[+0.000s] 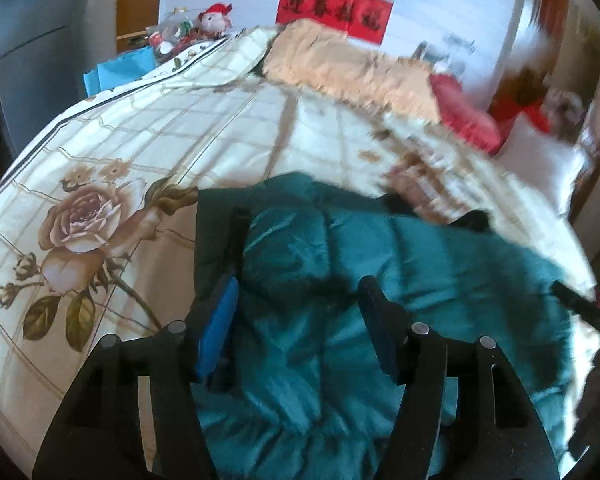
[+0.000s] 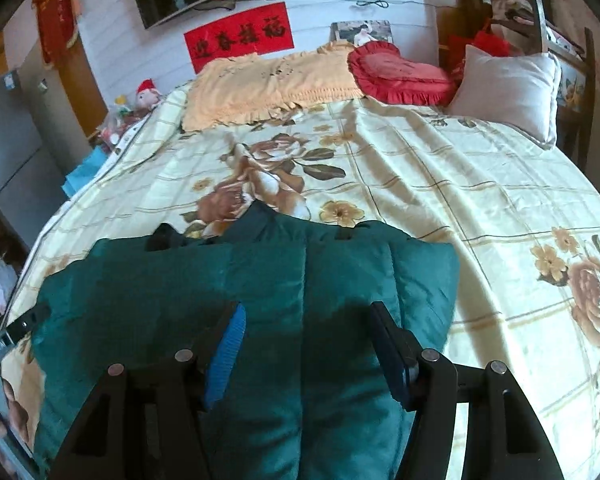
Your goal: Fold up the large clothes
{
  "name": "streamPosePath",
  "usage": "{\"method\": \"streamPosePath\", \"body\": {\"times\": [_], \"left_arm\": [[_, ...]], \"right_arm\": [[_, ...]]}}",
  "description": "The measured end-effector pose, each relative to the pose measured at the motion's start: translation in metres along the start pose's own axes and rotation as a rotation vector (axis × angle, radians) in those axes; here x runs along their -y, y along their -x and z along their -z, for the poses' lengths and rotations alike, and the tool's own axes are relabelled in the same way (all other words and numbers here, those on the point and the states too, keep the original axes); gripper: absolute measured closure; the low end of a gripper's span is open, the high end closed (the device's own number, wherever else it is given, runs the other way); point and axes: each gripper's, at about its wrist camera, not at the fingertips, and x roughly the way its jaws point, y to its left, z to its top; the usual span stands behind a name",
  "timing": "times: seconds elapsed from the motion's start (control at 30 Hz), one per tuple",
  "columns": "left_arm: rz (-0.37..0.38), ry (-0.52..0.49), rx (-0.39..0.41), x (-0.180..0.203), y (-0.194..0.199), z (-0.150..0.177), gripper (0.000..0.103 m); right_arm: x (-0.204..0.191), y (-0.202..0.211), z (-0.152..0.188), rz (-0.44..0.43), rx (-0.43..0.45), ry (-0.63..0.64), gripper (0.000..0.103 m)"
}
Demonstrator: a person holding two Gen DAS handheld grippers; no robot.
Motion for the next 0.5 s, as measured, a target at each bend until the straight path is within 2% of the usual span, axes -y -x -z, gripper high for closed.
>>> {"method": "streamPosePath", "body": {"times": [0.07, 0.23, 0.33, 0.5], "left_arm": [[-0.017, -0.002, -0.03, -0.001, -0.017, 0.001, 0.041], [-0.017, -0.037, -0.015, 0.0, -0.033, 0.006, 0.033], [-0.031, -0.069, -0.012, 0.005, -0.038, 0.01, 0.032], [-0.026, -0.071, -0.025, 0.003, -0.038, 0.009, 0.032]], "right_arm": [[0.005, -0.016, -0.002, 0.03, -0.014, -0.01, 0.042], [0.021, -0.047, 0.004, 0.064, -0.029, -0.033, 0.042], [0.021, -0.052, 0.008, 0.086, -0.006, -0.004, 0.042], [0.016, -0.036, 0.0, 0.103, -0.05, -0.009, 0.042]]}}
